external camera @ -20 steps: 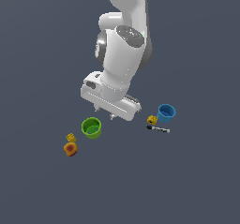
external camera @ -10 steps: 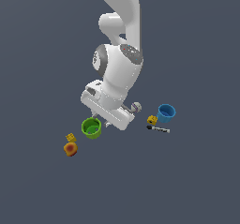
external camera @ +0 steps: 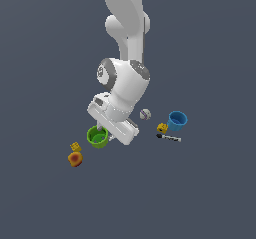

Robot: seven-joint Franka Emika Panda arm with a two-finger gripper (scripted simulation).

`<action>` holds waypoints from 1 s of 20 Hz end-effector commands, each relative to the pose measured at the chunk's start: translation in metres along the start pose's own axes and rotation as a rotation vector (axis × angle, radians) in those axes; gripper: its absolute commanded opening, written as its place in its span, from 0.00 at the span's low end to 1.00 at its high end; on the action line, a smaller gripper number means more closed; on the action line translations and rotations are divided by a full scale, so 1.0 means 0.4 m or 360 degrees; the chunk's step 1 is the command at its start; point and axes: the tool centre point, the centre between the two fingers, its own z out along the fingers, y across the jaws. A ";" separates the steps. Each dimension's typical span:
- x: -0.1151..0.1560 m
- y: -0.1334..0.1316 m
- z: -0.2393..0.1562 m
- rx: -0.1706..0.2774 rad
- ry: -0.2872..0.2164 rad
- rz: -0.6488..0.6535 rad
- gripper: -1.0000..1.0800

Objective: Pick up a designated object from a clutter of objects.

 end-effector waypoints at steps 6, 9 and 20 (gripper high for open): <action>-0.015 0.000 0.050 0.0012 0.0103 0.0113 0.62; -0.023 0.000 0.067 0.0024 0.0138 0.0153 0.62; -0.055 0.003 0.112 0.0083 0.0224 0.0272 0.62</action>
